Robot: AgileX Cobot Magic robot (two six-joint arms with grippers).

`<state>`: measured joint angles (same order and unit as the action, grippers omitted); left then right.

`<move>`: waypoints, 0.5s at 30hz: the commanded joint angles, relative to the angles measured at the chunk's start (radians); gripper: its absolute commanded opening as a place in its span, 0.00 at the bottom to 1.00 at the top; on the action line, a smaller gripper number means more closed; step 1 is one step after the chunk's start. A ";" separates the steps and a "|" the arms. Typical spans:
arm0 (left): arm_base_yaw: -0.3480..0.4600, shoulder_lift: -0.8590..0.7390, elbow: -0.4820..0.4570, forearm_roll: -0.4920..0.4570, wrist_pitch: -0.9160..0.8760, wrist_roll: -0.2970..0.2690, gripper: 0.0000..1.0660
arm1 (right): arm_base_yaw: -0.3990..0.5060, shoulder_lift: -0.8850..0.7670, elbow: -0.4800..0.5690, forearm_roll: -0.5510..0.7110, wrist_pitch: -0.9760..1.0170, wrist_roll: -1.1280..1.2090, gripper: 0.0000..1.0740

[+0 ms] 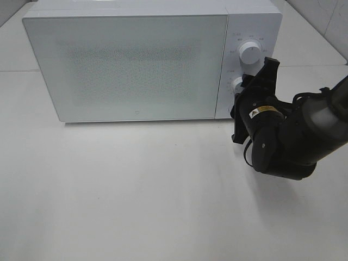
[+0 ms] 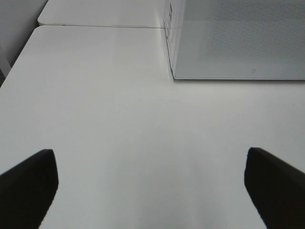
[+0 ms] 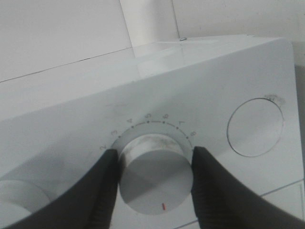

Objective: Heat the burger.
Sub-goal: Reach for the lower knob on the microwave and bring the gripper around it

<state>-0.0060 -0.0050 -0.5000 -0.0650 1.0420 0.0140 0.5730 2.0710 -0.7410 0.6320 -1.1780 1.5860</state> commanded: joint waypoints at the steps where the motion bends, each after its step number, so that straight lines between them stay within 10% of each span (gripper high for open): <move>1: 0.000 -0.026 0.003 -0.007 -0.006 0.002 0.94 | 0.011 -0.013 -0.033 -0.174 0.007 -0.037 0.23; 15: 0.000 -0.026 0.003 -0.007 -0.006 0.002 0.94 | 0.013 -0.013 -0.032 -0.106 0.002 -0.144 0.51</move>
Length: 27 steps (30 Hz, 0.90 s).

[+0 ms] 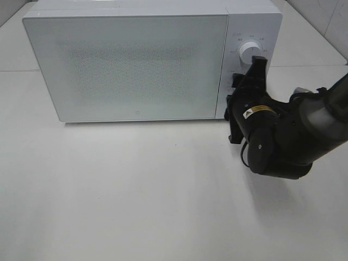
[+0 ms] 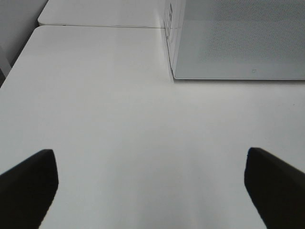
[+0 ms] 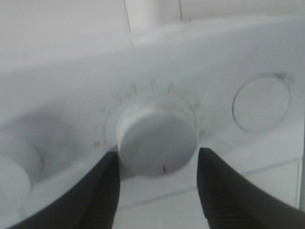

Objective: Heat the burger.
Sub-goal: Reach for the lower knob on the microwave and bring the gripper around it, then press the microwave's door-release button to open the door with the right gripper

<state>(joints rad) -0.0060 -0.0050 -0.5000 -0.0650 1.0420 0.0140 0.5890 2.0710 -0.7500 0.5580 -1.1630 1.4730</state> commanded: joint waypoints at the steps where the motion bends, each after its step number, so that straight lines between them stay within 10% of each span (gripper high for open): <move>1: 0.000 -0.026 0.003 -0.007 -0.006 0.002 0.94 | -0.003 -0.013 -0.023 -0.031 -0.013 -0.038 0.55; 27: 0.000 -0.026 0.003 -0.007 -0.006 0.002 0.94 | -0.005 -0.341 0.065 -0.077 0.436 -0.748 0.68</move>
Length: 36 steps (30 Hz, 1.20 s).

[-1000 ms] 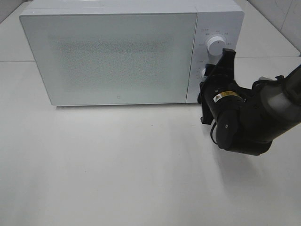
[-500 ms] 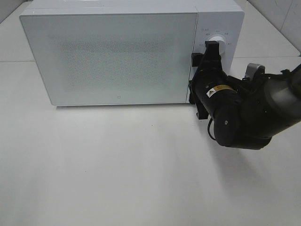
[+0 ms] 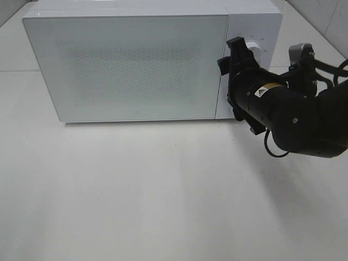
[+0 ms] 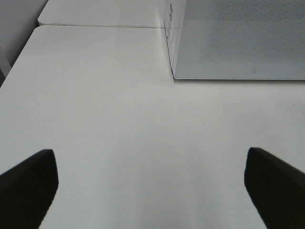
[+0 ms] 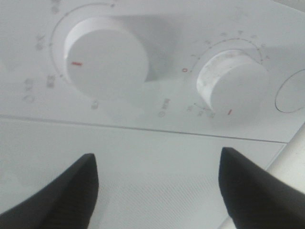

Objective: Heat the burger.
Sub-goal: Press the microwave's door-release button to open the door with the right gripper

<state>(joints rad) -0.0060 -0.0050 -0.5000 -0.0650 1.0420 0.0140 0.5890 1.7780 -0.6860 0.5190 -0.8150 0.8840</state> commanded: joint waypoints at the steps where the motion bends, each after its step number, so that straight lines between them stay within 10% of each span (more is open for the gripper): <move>1: 0.000 -0.026 0.003 -0.007 -0.006 0.002 0.94 | -0.005 -0.064 0.001 -0.041 0.122 -0.217 0.70; 15: 0.000 -0.026 0.003 -0.007 -0.006 0.002 0.94 | -0.005 -0.251 0.001 -0.054 0.649 -0.884 0.75; 36: 0.000 -0.026 0.003 -0.007 -0.006 0.002 0.94 | -0.005 -0.488 -0.135 -0.542 1.260 -0.684 0.71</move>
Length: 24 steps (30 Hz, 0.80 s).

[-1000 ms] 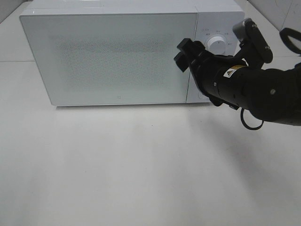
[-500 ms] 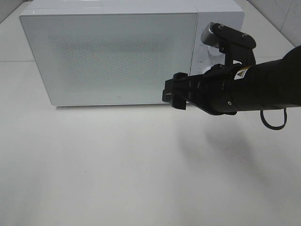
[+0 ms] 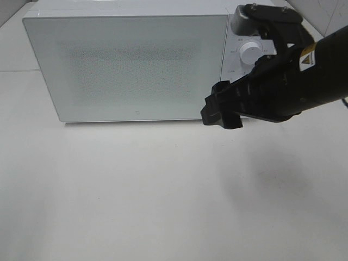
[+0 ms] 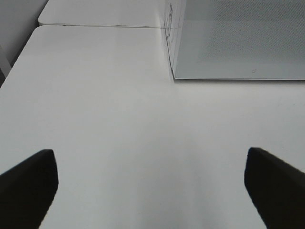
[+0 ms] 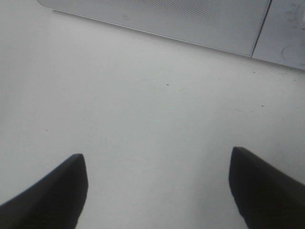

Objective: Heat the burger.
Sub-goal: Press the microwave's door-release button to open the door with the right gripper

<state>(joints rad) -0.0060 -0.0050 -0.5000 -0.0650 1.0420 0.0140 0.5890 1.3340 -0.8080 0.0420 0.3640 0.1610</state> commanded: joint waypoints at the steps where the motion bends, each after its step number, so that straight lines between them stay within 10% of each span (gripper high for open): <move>1: 0.000 -0.026 0.003 -0.007 -0.006 0.002 0.94 | -0.005 -0.061 -0.013 -0.078 0.107 0.040 0.71; 24: 0.000 -0.026 0.003 -0.007 -0.006 0.002 0.94 | -0.005 -0.411 -0.001 -0.158 0.581 0.027 0.71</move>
<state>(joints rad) -0.0060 -0.0050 -0.5000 -0.0650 1.0420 0.0140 0.5890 0.9880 -0.8150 -0.1030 0.9330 0.1900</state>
